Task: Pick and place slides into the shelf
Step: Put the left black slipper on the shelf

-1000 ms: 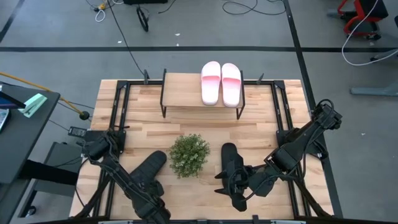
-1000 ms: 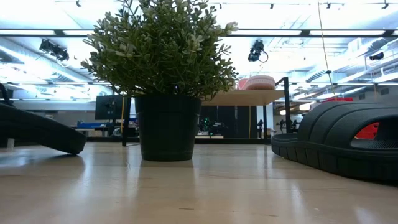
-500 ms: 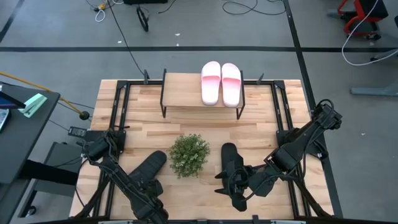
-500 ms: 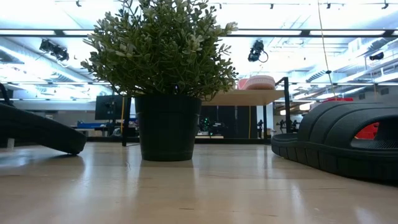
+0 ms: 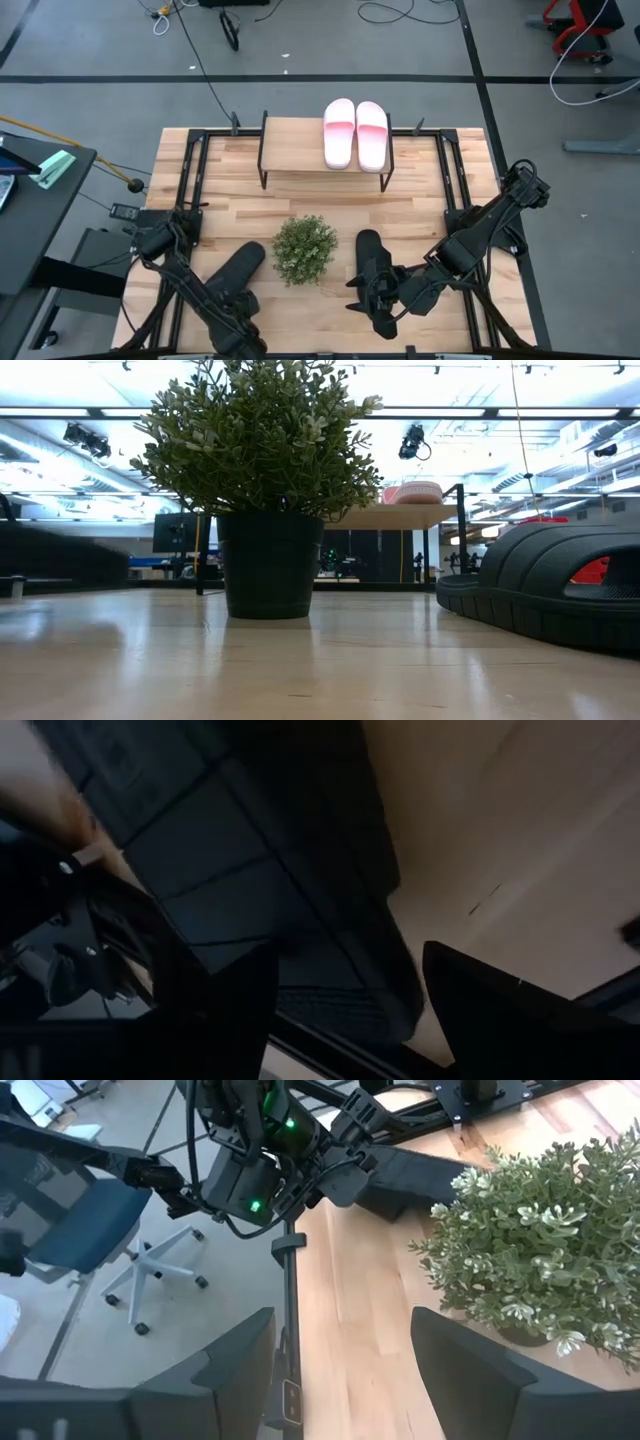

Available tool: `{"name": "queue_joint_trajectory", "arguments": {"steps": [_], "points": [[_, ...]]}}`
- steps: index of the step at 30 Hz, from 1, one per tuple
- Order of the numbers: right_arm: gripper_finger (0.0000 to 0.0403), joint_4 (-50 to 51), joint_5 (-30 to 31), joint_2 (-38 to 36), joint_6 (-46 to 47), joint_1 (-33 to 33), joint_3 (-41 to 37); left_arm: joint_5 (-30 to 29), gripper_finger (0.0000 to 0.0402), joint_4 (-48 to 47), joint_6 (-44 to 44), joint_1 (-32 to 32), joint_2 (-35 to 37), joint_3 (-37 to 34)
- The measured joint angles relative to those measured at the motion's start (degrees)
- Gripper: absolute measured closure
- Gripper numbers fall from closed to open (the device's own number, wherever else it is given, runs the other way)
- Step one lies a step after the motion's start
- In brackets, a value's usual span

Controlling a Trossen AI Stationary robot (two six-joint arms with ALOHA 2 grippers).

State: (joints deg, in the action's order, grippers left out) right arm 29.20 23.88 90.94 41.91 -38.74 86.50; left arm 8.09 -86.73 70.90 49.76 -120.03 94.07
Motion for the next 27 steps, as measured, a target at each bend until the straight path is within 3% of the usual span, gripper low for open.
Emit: {"name": "queue_joint_trajectory", "arguments": {"steps": [15, 27], "points": [[0.0163, 1.1, -0.5, 0.0, 0.5, 0.1, 0.0, 1.7, 0.0141, 9.7, 3.0, 0.0, 0.3, -8.6], [0.0163, 1.2, -0.7, 0.0, 0.6, 0.4, 0.0, 1.1, 0.0145, 11.8, 5.5, 0.0, 0.3, -11.9]]}}
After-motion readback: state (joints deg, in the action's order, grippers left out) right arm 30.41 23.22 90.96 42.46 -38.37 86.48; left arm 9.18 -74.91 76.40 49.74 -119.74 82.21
